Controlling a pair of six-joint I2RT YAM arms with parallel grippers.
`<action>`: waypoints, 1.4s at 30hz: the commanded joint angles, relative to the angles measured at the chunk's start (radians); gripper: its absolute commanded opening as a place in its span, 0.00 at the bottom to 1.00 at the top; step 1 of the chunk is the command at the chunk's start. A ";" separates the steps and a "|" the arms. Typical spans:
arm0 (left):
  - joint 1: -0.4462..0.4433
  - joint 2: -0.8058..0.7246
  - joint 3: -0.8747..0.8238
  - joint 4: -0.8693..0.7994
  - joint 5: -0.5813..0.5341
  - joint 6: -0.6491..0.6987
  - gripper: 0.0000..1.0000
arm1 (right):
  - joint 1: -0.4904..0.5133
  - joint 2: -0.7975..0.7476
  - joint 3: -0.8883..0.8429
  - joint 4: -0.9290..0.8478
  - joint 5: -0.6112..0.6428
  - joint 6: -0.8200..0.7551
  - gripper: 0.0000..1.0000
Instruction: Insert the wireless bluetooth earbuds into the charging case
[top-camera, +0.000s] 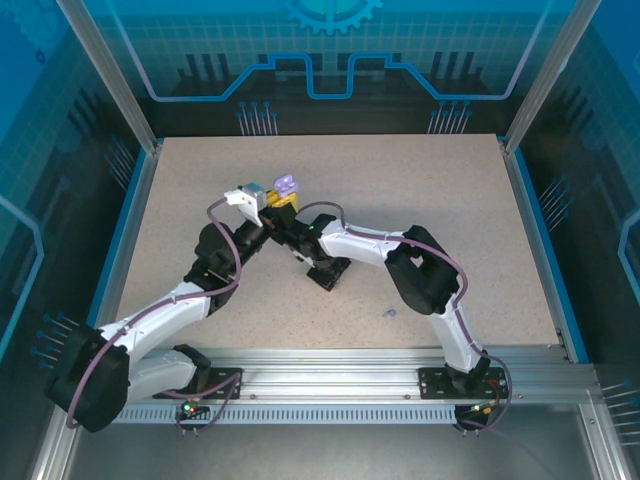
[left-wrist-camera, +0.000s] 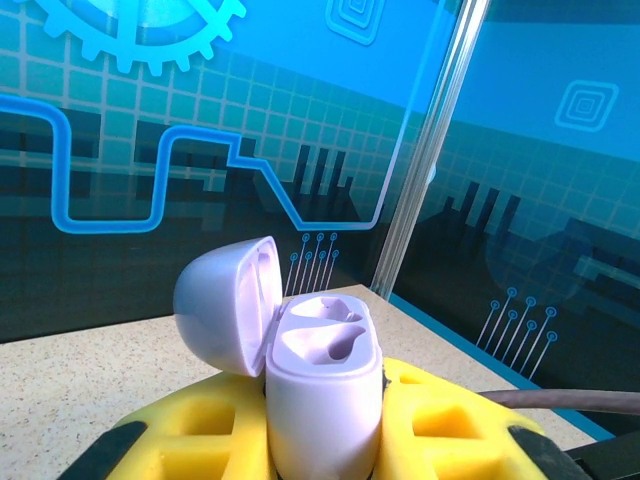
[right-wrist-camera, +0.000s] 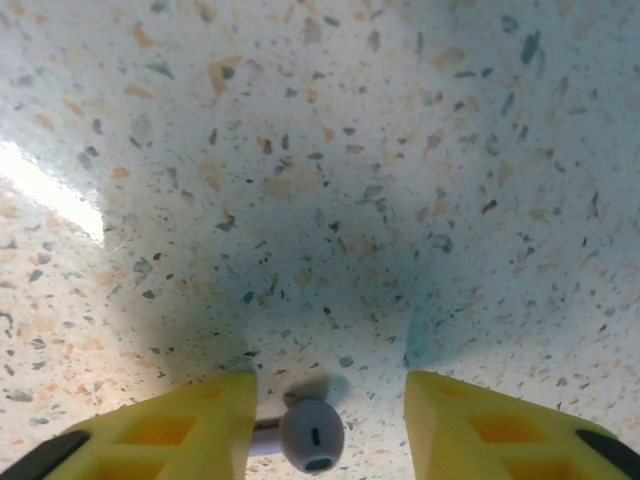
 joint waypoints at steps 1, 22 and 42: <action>-0.007 -0.024 0.005 0.020 -0.016 0.003 0.00 | 0.011 -0.041 0.007 -0.024 -0.055 0.072 0.53; -0.005 -0.016 0.040 0.021 -0.020 0.005 0.00 | -0.141 -0.258 -0.199 0.090 -0.338 1.193 0.48; -0.005 0.014 0.034 0.054 -0.013 -0.015 0.00 | -0.122 -0.090 -0.093 0.009 -0.319 1.259 0.43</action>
